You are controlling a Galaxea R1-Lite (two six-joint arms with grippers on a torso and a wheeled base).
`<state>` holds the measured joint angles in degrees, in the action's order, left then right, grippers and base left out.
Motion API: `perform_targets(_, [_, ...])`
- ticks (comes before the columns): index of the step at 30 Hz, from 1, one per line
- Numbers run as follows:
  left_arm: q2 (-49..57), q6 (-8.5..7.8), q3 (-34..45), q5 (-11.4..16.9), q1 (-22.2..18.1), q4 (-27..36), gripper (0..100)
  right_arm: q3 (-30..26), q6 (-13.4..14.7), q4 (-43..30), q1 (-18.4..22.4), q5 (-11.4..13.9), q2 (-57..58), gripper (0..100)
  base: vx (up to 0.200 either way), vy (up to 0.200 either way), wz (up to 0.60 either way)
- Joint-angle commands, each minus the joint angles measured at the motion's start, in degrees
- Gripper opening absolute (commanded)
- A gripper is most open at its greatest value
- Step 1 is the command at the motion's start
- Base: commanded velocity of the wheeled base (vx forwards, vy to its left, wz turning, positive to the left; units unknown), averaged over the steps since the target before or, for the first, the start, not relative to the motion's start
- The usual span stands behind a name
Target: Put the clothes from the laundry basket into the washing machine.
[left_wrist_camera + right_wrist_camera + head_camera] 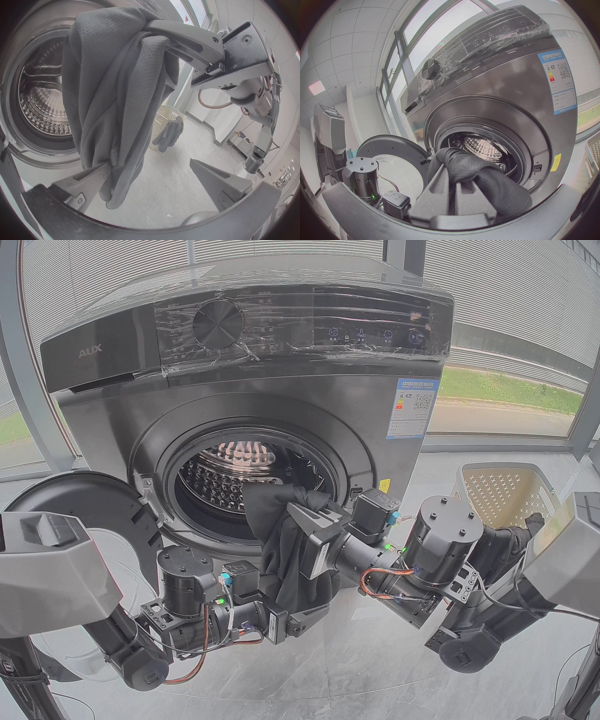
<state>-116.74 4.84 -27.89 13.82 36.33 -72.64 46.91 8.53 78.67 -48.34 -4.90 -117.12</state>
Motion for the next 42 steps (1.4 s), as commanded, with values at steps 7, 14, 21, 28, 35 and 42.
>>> perform_targets(7, [-7.98,0.08,-1.9,-3.45,0.41,-7.34,100,0.02,-0.1,0.17,-0.09,-0.64,-1.19,0,0.0,0.0,0.0])
perform_targets(14, [-10.7,0.35,-4.1,-5.39,0.41,-10.5,100,0.11,-0.1,0.17,-0.27,-0.72,-1.19,0,0.0,0.0,0.0])
perform_targets(21, [-10.88,0.43,-4.1,-5.65,0.32,-10.59,0,0.11,-0.1,0.17,-0.18,-0.72,-1.19,0,0.0,0.0,0.0])
perform_targets(28, [-10.7,0.43,-3.22,-7.58,0.67,-13.93,0,-0.06,-0.1,0.17,0.44,-0.72,-1.19,0,0.0,0.0,0.0])
perform_targets(35, [-2.79,0.7,4.43,-7.58,5.16,-16.13,0,-0.85,-0.1,0.17,1.67,-0.64,-1.19,0,0.0,0.0,0.0])
perform_targets(42, [9.07,1.75,15.15,-6.0,10.61,-16.21,0,-4.11,-0.01,2.02,1.93,-0.2,-1.19,0,0.0,0.0,0.0])
